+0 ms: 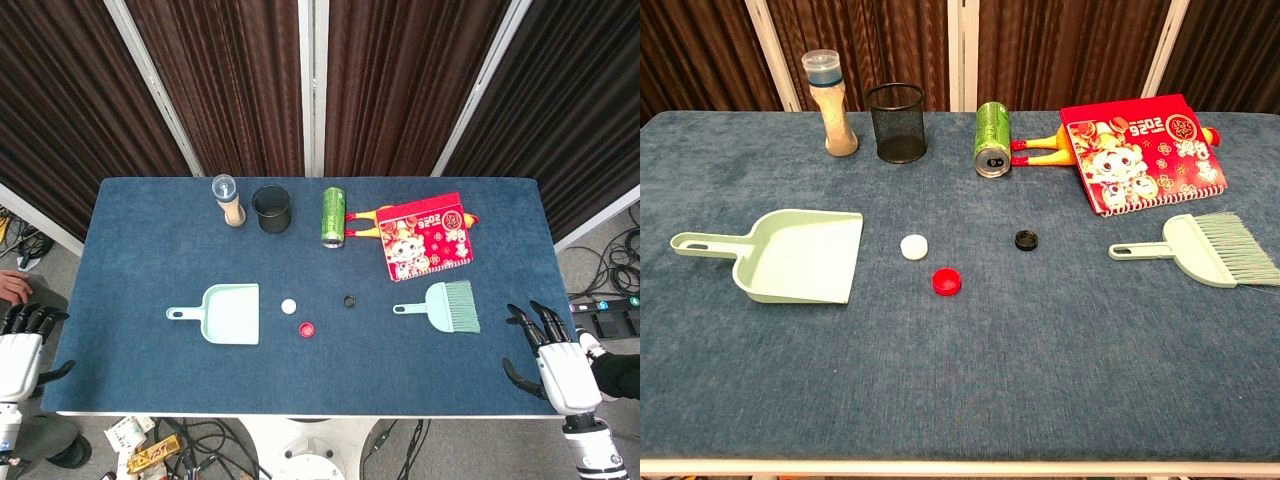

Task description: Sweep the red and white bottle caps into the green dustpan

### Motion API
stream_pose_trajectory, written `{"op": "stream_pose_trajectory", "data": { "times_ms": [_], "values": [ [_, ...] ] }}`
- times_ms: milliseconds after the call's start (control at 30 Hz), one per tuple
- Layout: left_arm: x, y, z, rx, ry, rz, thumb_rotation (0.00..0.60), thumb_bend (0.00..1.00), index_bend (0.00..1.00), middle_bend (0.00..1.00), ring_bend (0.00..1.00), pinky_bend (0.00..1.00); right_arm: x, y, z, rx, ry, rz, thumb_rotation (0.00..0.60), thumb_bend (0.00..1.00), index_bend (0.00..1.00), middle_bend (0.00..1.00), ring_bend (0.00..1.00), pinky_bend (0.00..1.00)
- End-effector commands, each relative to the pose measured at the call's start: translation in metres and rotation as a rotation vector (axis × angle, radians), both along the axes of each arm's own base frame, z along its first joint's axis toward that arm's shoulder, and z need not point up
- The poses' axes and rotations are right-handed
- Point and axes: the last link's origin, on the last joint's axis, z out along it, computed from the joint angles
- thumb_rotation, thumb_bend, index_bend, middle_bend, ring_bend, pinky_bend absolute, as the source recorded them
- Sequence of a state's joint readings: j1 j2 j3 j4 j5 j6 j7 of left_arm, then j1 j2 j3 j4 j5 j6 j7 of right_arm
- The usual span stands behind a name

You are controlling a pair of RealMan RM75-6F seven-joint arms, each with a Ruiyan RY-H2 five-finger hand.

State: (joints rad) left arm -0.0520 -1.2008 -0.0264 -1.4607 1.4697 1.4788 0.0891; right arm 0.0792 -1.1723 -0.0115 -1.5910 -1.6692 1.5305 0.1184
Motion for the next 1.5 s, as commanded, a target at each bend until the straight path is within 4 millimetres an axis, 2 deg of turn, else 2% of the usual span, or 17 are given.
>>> {"op": "stream_pose_trajectory", "data": {
  "times_ms": [33,267,467,667,800,967,1033,1167,1300,1500],
  "values": [
    [0.000,0.001,0.000,-0.001,0.000,-0.003,0.600,0.10,0.29,0.23,0.14,0.12,0.000,0.001,0.000,0.001,0.001,0.000,0.600,0.26,0.09,0.28,0.04,0.10],
    [0.001,0.000,0.000,0.000,-0.005,-0.009,0.600,0.10,0.29,0.23,0.14,0.12,0.005,-0.003,-0.002,0.014,0.003,0.027,0.600,0.26,0.09,0.28,0.04,0.10],
    [0.000,0.000,0.001,0.008,-0.009,-0.013,0.600,0.10,0.29,0.23,0.14,0.12,0.021,-0.025,-0.015,0.086,0.027,0.083,0.600,0.26,0.09,0.27,0.04,0.10],
    [0.000,0.001,0.003,0.007,-0.005,-0.016,0.600,0.10,0.29,0.23,0.14,0.12,0.043,-0.060,-0.043,0.193,0.073,0.127,0.600,0.26,0.09,0.26,0.04,0.10],
    [-0.001,0.001,0.002,0.002,-0.004,-0.016,0.600,0.10,0.29,0.23,0.14,0.12,0.061,-0.090,-0.067,0.259,0.168,0.158,0.600,0.25,0.09,0.27,0.04,0.10],
    [-0.002,0.001,0.001,-0.001,-0.007,-0.014,0.600,0.10,0.29,0.23,0.14,0.12,0.081,-0.115,-0.100,0.276,0.270,0.196,0.600,0.05,0.16,0.31,0.04,0.11],
    [-0.003,0.000,0.000,-0.004,-0.007,-0.010,0.600,0.10,0.29,0.23,0.14,0.12,0.088,-0.120,-0.114,0.281,0.310,0.211,0.600,0.03,0.20,0.33,0.04,0.12],
    [-0.005,0.000,0.000,-0.007,-0.007,-0.006,0.600,0.10,0.29,0.23,0.14,0.12,0.089,-0.126,-0.132,0.248,0.432,0.228,0.600,0.03,0.25,0.35,0.07,0.13],
    [-0.006,0.001,-0.001,-0.011,-0.011,-0.003,0.600,0.10,0.29,0.23,0.14,0.12,0.082,-0.127,-0.144,0.228,0.471,0.198,0.600,0.09,0.31,0.35,0.10,0.16],
    [-0.008,0.002,-0.002,-0.016,-0.013,-0.003,0.600,0.10,0.29,0.23,0.14,0.12,0.067,-0.133,-0.158,0.225,0.533,0.166,0.600,0.14,0.32,0.35,0.10,0.17]
  ]
}}
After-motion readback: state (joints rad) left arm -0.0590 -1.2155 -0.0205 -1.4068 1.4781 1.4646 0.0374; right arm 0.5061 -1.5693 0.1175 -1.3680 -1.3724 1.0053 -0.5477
